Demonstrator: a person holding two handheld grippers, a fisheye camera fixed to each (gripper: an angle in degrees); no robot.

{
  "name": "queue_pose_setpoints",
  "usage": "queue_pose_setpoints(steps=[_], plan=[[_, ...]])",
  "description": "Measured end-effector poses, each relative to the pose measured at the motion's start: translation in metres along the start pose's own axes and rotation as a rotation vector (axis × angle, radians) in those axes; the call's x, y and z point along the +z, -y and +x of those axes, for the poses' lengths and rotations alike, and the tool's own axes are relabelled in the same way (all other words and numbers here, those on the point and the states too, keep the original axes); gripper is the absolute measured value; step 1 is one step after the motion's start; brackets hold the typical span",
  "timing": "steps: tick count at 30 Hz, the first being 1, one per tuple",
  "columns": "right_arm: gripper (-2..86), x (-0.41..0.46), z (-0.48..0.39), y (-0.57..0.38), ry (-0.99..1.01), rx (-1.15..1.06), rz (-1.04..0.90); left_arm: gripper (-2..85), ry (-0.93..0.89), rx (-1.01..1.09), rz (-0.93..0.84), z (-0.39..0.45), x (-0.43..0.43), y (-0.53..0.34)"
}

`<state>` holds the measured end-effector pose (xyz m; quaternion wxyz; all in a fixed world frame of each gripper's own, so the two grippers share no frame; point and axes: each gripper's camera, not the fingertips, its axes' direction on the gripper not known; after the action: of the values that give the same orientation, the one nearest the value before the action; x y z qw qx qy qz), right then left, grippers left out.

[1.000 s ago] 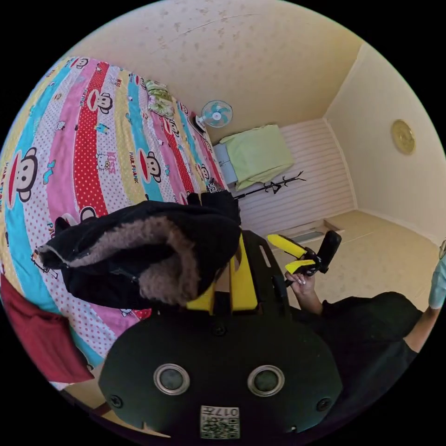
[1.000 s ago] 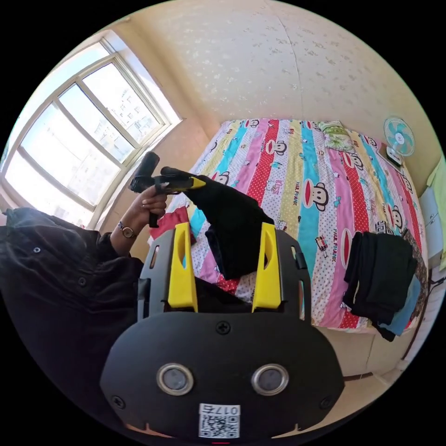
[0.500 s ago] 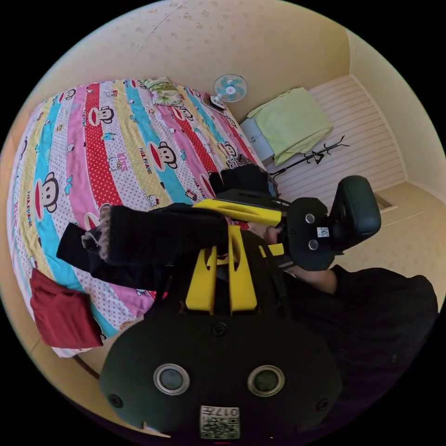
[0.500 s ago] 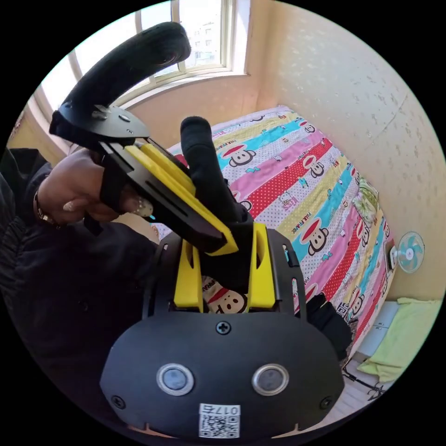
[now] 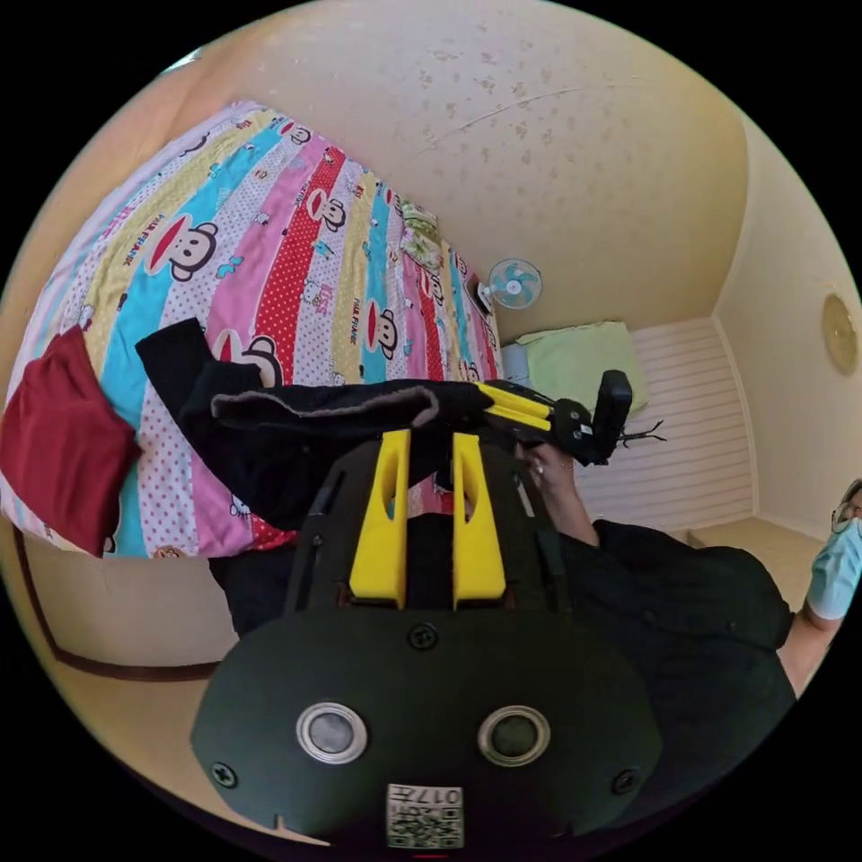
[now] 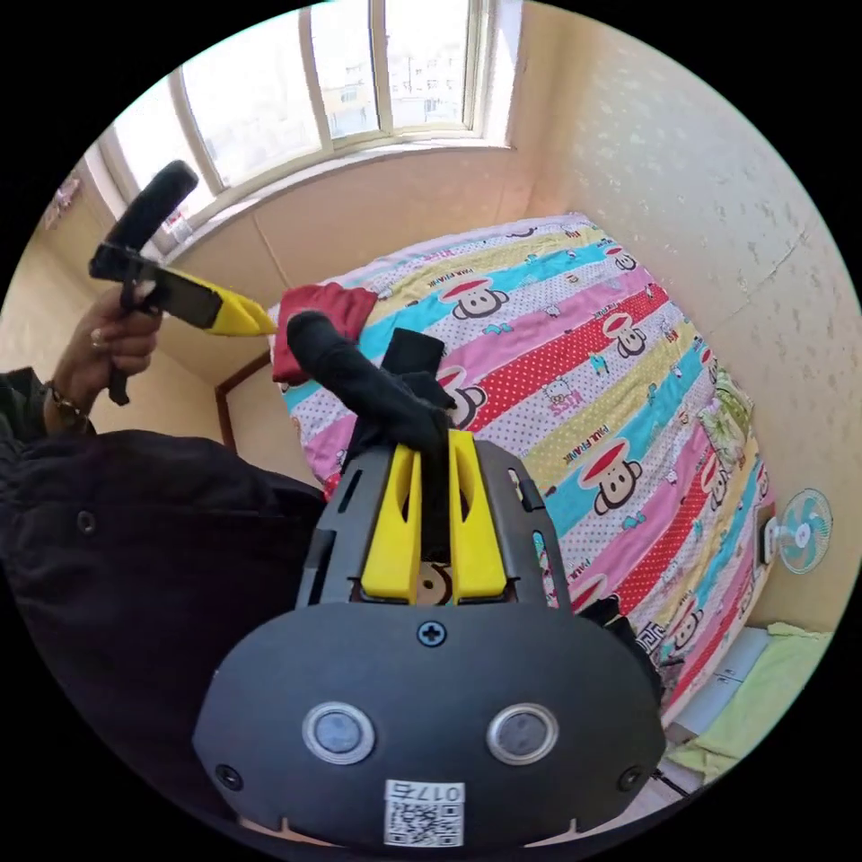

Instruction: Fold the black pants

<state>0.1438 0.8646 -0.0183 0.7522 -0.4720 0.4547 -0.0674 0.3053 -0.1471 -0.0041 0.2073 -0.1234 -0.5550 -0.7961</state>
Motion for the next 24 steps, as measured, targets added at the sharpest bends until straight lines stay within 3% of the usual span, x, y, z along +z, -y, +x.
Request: queue_pose_setpoints(steps=[7, 10, 14, 16, 19, 21, 22, 24], plan=[[5.2, -0.147, -0.027, 0.016, 0.053, -0.088, 0.355, 12.8, 0.071, -0.152, 0.039, -0.052, 0.024, -0.061], [4.9, -0.224, -0.045, 0.029, 0.058, -0.155, 0.516, 13.4, 0.078, -0.130, 0.060, -0.052, 0.034, -0.066], [4.7, -0.316, -0.071, 0.045, 0.059, -0.233, 0.688, 17.8, 0.234, -0.044, 0.151, -0.026, 0.041, -0.064], [4.6, -0.374, -0.086, 0.051, 0.083, -0.282, 0.777, 19.8, 0.272, 0.038, 0.277, 0.000, 0.034, -0.068], [4.1, -0.448, -0.098, 0.051, 0.093, -0.338, 0.866, 18.9, 0.383, 0.328, 0.540, 0.080, 0.017, -0.082], [3.7, -0.490, -0.102, 0.047, 0.076, -0.358, 0.904, 17.1, 0.566, 0.606, 0.781, 0.158, 0.009, -0.110], [3.5, -0.517, -0.102, 0.046, 0.053, -0.355, 0.911, 16.5, 0.609, 0.670, 0.847, 0.176, 0.008, -0.120], [3.3, -0.550, -0.100, 0.044, 0.024, -0.332, 0.916, 14.0, 0.708, 0.785, 1.167, 0.228, 0.000, -0.160]])
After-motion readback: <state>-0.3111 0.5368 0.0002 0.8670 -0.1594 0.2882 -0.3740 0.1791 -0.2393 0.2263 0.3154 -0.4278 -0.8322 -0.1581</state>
